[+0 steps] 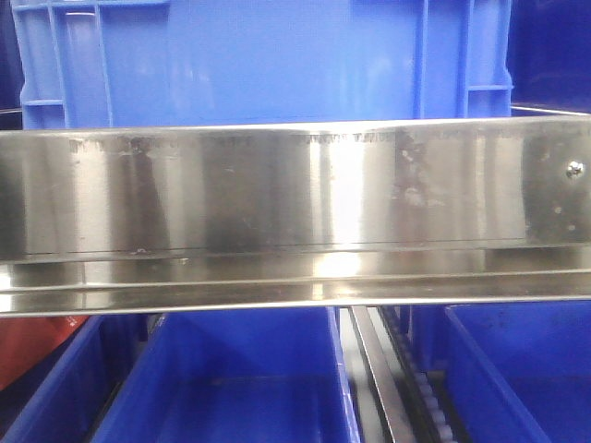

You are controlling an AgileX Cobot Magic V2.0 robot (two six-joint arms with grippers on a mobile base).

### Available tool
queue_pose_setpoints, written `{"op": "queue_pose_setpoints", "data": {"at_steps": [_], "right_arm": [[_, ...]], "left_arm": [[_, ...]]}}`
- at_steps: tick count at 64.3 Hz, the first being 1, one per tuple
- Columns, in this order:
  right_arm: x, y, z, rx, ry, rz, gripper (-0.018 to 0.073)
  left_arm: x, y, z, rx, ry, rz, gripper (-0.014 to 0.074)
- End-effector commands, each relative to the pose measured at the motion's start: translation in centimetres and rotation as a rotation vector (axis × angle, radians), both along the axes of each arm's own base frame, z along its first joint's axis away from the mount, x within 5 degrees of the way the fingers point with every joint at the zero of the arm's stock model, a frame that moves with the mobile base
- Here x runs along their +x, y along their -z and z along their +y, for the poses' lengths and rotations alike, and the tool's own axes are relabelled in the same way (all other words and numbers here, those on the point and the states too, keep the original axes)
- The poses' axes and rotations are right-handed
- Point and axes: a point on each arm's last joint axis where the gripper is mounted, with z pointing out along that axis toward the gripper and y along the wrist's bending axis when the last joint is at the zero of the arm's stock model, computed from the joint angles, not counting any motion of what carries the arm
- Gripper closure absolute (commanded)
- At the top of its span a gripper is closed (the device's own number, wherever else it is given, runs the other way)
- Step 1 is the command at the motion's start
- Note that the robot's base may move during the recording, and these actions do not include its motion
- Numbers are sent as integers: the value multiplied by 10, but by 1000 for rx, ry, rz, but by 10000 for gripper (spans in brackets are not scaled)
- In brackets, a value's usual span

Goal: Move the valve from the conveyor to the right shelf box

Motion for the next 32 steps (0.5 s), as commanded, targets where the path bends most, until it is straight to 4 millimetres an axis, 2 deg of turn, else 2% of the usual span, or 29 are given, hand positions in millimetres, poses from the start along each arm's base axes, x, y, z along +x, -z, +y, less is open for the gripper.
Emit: {"op": "queue_pose_setpoints", "data": {"at_steps": [1,9,15,23,26,32], "right_arm": [[17,4,15,-7,-19,-4,713],[44,35,30,-72,-25,119,713],[65,66,42,-137,-32,239,713],[79,91,50,-188,-38,337,707],[83,99,52,-203,-39,365,684],[87,106,54,-216,-41,389,583]], "left_arm": [[19,11,-24,-2,55,22,707],[44,42,-42,40,82,136,707],[62,69,-49,79,87,241,707],[77,94,-56,115,91,338,707],[80,100,-57,125,93,364,707],[84,108,-59,138,94,399,676]]}}
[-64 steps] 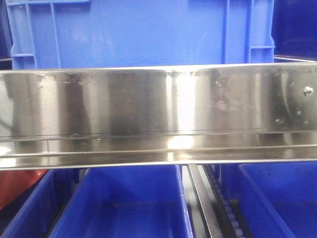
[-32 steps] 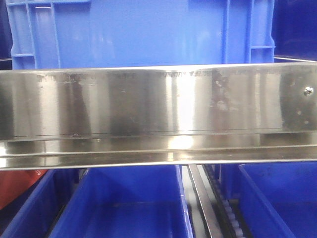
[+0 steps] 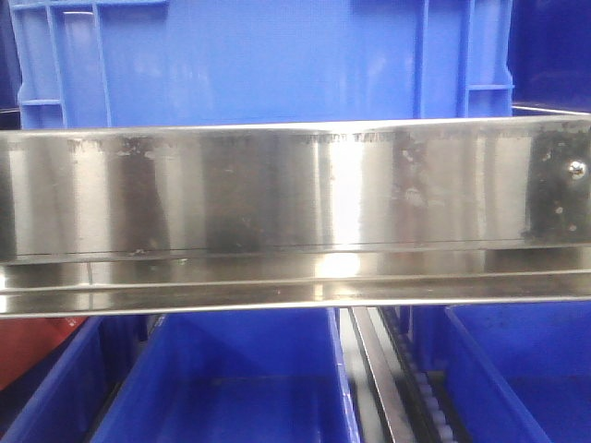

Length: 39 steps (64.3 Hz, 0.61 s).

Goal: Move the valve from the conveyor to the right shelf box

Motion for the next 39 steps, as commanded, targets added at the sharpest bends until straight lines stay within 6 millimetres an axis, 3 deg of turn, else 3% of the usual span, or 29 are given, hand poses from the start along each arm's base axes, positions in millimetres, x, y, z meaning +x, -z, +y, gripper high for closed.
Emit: {"op": "queue_pose_setpoints", "data": {"at_steps": [1,4,14,21,27,34,39], "right_arm": [[1,-11,0,27,3,-66,561],[1,-11,0,27,3,-65,490],[0,-13,0,27,2,-65,215],[-3,-18,-2,35,3,-81,90],[-9,-27,-5,48,3,-105,72],[-20,-44,-11,71,3,-149,103],[-32,-59,-17,90,4,-186,176]], "left_arm": [[0,-5,-3,-17,5,-24,663],[1,-3,-3,-15,7,-13,610],[1,-2,-3,-12,8,-6,311],[1,-2,-3,-12,8,-5,89],[-2,-5,-2,-10,10,0,1],[-9,-17,0,-10,13,-9,-3],[-18,-32,5,-10,13,-40,12]]}}
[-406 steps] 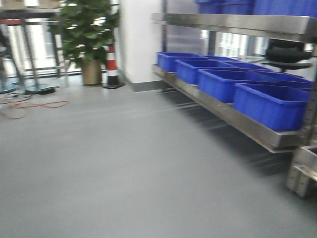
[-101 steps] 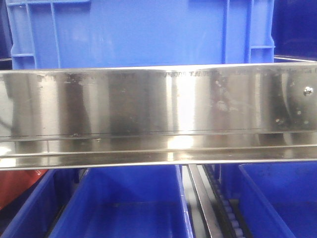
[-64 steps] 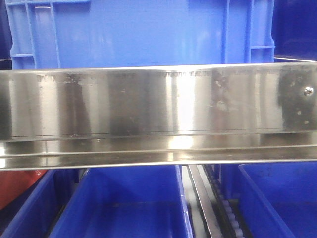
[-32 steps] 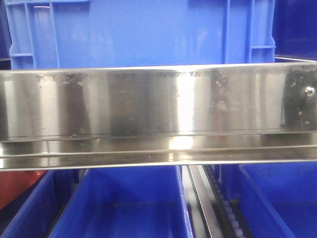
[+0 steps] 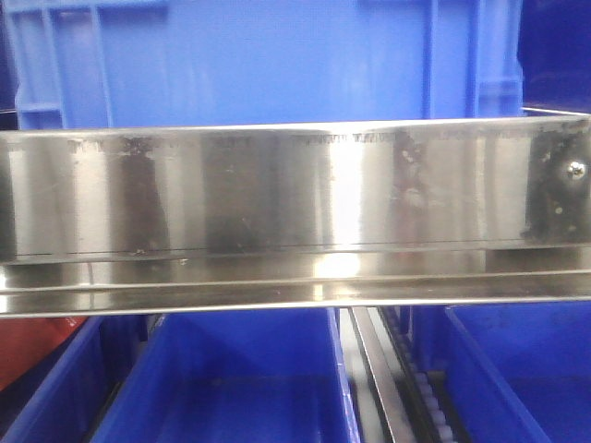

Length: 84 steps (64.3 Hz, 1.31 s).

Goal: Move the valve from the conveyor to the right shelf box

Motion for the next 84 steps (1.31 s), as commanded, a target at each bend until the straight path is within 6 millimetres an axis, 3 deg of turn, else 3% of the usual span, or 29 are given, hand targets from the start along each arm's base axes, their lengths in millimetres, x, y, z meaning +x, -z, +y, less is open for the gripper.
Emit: {"op": "queue_pose_setpoints", "data": {"at_steps": [1,10,19,24,34,48,78,84], "right_arm": [[-18,-29,-10,43,1,-93,195],[-44,-56,-24,81,3,-165,440],[-68,-75,-41,102,16,-211,690],[-77,-80,-52,118,44,-215,719],[-90,-75,-74,120,107,-235,718],[-115,-36,-92,116,145,-231,718],[-196,79,-125,147,174,-290,722],[-210,99,-130,146,174,-287,722]], "left_arm": [[-17,-28,5,-18,5,-68,19],[-39,-57,18,-19,-9,-155,176],[-64,-81,33,18,-35,-236,510],[-76,-90,42,47,-51,-263,710],[-97,-94,61,85,-172,-249,708],[-128,-74,76,21,-224,-362,708],[-216,37,97,-189,-139,-530,708],[-235,52,103,-219,-133,-591,708]]}}
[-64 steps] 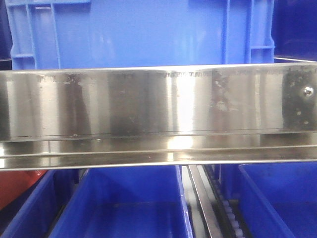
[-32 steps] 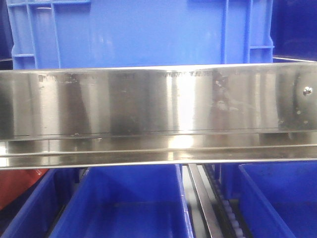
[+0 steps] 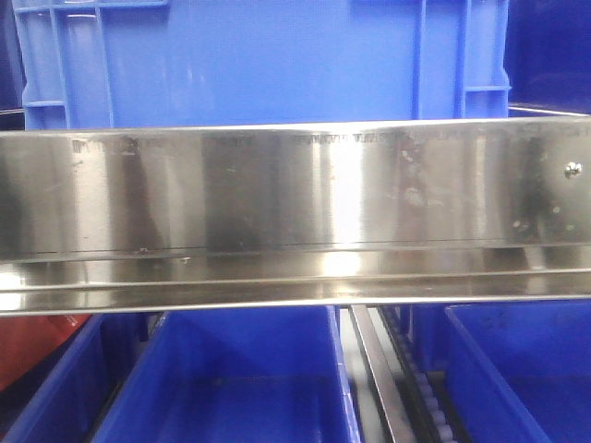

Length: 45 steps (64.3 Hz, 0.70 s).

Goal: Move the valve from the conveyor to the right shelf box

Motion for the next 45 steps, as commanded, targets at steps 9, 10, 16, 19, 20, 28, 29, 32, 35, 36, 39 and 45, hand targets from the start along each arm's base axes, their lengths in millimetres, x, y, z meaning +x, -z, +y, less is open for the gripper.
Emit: {"op": "queue_pose_setpoints", "data": {"at_steps": [9,10,16,19,20,28,29,32,35,36,39,45], "right_arm": [[-31,34,-13,26,12,-79,722],[-33,36,-14,29,12,-86,722],[-43,46,-18,49,16,-139,722],[-46,49,-19,59,18,-164,722],[-47,49,-20,62,19,-172,722],[-52,51,-22,80,22,-217,722],[-52,51,-22,80,22,-217,722],[-52,51,-22,81,22,-219,722],[-52,50,-22,83,23,-223,722],[-52,50,-22,83,23,-223,722],[-52,50,-22,83,23,-223,722],[-52,50,-22,83,23,-223,722]], "left_arm": [[-39,30,12,-119,22,-147,708],[-41,32,13,-123,23,-152,708],[-50,43,16,-142,26,-181,708],[-52,49,17,-144,27,-185,708],[-53,51,17,-144,27,-186,708],[-56,54,18,-151,29,-204,708],[-56,54,18,-151,29,-204,708],[-56,54,18,-151,29,-204,708],[-56,54,18,-151,29,-204,708],[-56,54,18,-151,29,-204,708],[-56,54,18,-151,29,-204,708],[-56,54,18,-151,29,-204,708]]}}
